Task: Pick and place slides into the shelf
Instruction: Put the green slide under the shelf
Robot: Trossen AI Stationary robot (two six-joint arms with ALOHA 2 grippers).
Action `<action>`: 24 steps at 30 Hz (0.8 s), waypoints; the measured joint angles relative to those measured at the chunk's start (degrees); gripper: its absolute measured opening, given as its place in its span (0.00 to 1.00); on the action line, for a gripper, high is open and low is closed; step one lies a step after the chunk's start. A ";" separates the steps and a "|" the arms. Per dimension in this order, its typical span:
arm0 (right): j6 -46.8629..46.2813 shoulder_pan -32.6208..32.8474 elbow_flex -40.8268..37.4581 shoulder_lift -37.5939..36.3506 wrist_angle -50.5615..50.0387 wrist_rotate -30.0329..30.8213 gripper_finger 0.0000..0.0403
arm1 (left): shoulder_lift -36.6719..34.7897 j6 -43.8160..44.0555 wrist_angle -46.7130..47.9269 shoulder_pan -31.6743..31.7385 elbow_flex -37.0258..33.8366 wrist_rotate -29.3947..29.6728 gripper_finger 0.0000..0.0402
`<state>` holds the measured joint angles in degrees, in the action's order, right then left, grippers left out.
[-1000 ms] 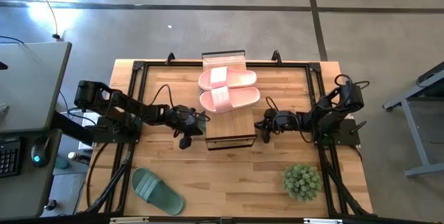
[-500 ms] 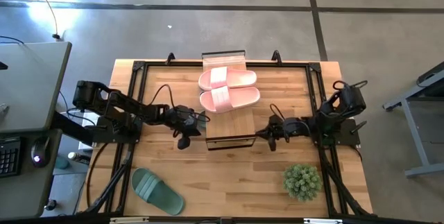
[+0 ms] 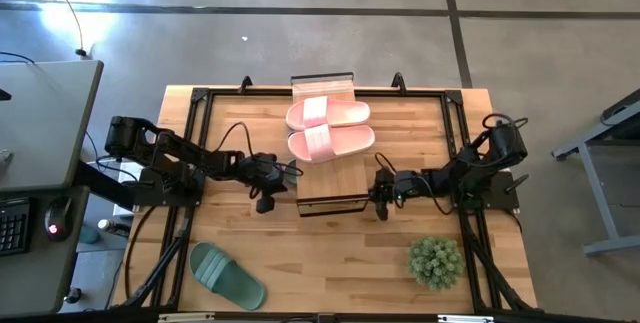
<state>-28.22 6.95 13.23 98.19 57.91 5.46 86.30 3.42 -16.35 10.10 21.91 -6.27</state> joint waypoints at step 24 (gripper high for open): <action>-1.78 -5.85 -0.02 0.00 -1.59 1.91 0.00 | -0.42 8.38 7.51 -0.10 0.42 4.79 0.00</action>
<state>-30.00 1.10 13.21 98.19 56.31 7.38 85.89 11.81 -8.84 10.00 22.33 -1.48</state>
